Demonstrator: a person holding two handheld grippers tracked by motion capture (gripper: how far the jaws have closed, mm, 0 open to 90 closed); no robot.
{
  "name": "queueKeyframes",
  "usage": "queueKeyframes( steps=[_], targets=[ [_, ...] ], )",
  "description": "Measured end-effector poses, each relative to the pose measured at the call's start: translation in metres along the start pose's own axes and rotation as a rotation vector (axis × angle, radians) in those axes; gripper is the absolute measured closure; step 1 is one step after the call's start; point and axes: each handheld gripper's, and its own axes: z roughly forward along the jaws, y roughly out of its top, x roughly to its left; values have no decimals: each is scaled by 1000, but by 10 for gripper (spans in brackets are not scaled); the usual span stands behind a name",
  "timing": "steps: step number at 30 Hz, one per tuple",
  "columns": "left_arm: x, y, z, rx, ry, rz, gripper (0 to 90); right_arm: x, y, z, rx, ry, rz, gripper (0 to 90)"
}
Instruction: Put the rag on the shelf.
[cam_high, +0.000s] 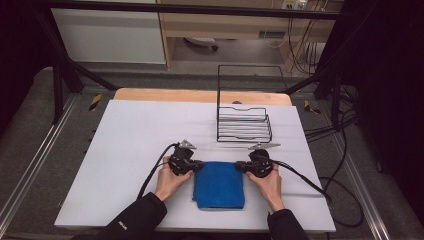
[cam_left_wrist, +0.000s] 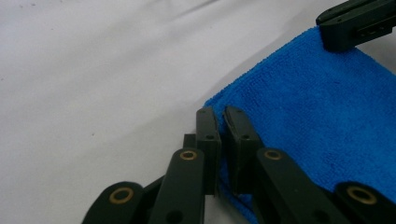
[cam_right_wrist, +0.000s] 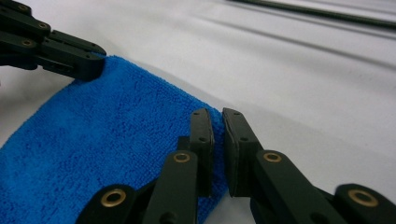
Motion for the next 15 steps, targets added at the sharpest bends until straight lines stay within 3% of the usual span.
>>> queueKeyframes(
  steps=[9,15],
  targets=[
    [-7,6,-19,-78,2,24,857,3,4,-15,-91,21,-20,840],
    [-11,11,-31,-118,2,38,857,8,7,-25,-143,25,-62,840]
  ],
)
